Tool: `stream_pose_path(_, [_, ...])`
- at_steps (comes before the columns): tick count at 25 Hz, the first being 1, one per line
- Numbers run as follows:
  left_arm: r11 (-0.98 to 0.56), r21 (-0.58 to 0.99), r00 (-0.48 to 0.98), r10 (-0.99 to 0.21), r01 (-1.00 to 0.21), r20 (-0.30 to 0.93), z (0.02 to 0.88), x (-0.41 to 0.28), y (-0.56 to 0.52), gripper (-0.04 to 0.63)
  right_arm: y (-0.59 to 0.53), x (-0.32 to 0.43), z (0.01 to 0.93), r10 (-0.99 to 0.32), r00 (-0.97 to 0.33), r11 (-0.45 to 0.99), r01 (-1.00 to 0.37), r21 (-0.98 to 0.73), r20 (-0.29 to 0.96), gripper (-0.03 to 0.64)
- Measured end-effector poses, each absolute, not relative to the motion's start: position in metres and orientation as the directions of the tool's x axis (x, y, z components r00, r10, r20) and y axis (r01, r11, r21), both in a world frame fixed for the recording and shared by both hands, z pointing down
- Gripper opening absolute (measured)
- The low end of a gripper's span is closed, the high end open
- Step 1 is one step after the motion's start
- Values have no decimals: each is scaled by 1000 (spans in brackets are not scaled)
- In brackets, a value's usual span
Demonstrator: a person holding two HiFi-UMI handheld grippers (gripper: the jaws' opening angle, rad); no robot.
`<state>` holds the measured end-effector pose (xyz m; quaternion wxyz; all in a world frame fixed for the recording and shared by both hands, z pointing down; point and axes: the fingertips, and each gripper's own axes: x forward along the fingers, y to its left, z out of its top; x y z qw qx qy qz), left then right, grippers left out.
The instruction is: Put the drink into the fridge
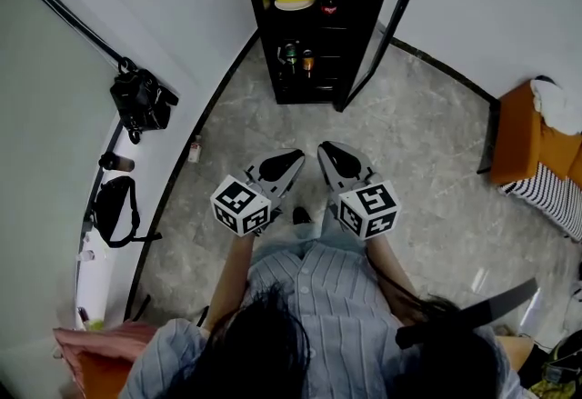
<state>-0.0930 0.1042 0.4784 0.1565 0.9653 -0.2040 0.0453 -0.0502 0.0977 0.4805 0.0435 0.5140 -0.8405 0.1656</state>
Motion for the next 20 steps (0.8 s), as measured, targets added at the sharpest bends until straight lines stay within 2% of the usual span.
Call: stream_pose_path(20, [-869, 278, 912, -383, -410, 149, 477, -96, 105, 11, 94, -58, 490, -834, -475, 419, -876, -239, 279, 38])
